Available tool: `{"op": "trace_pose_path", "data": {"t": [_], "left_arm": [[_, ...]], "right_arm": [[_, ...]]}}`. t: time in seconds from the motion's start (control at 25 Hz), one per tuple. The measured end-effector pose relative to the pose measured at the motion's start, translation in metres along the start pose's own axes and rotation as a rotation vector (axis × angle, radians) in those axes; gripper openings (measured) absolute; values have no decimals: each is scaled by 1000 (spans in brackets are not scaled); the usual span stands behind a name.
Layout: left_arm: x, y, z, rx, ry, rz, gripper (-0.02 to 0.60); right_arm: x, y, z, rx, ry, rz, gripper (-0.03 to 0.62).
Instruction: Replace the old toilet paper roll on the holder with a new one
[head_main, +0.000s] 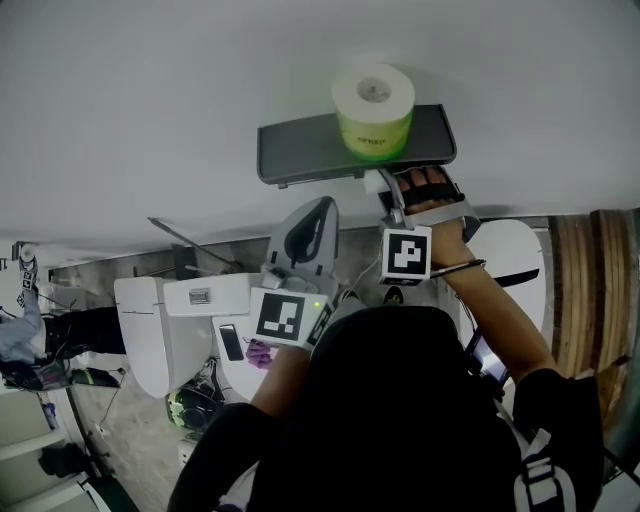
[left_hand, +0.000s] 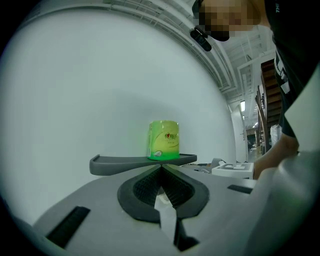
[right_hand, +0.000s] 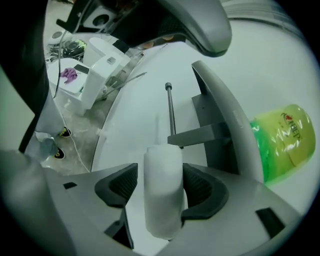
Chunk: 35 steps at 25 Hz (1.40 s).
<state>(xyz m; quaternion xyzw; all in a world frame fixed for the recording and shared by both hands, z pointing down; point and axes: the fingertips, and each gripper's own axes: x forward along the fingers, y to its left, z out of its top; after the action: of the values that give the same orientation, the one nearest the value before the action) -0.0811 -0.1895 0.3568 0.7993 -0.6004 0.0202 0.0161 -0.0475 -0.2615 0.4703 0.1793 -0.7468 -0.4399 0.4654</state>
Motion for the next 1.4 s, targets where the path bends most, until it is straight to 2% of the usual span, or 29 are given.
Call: {"op": "trace_pose_path", "data": {"t": [0.2, 0.24, 0.32, 0.8, 1.0, 1.4], "left_arm": [[0, 1, 0, 0, 3, 3, 23], [0, 1, 1, 0, 3, 3, 23], [0, 1, 1, 0, 2, 5, 23], [4, -3, 0, 2, 2, -8, 23], [5, -6, 1, 8, 1, -18, 23], [8, -11, 4, 21, -4, -32, 23]], "right_arm": [[10, -3, -8, -35, 51, -51, 264], [9, -5, -8, -32, 52, -64, 228], [8, -7, -8, -32, 55, -81, 216], [5, -8, -20, -74, 110, -134, 212], [2, -10, -30, -128, 164, -170, 212], [0, -7, -66, -68, 209, -136, 212]]}}
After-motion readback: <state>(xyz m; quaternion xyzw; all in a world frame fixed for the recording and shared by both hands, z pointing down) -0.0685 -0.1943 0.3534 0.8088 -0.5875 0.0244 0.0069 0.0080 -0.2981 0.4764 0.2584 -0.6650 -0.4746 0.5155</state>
